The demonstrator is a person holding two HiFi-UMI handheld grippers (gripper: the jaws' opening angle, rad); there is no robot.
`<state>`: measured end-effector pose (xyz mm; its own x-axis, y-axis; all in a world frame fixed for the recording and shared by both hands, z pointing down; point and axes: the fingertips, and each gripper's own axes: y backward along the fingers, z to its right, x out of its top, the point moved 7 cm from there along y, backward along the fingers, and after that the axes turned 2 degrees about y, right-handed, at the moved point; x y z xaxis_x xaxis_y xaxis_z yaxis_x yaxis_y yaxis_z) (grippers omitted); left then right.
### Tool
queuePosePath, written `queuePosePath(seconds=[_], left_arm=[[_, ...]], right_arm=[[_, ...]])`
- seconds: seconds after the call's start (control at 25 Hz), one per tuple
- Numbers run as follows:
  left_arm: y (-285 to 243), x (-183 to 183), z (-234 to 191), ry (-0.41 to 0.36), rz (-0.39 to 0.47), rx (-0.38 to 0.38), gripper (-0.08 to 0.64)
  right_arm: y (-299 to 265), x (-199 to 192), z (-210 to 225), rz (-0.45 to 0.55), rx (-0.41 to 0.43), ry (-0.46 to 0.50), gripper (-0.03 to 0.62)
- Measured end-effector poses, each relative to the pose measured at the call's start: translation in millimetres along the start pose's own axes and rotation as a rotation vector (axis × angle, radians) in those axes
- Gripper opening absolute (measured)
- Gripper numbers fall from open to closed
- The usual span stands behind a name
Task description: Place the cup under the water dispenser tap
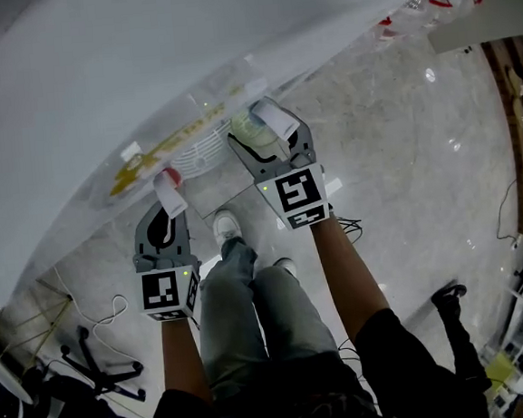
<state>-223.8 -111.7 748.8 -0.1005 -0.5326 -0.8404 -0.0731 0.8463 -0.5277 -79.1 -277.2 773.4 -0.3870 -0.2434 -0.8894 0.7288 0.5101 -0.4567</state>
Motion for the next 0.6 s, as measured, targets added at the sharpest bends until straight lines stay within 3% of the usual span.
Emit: queuePosePath(seconds=[0.6], left_arm=[[3.4, 1.0, 0.2, 0.012, -0.010, -0.006, 0.015]], right_arm=[[-1.1, 1.9, -0.9, 0.003, 0.019, -0.018, 0.354]])
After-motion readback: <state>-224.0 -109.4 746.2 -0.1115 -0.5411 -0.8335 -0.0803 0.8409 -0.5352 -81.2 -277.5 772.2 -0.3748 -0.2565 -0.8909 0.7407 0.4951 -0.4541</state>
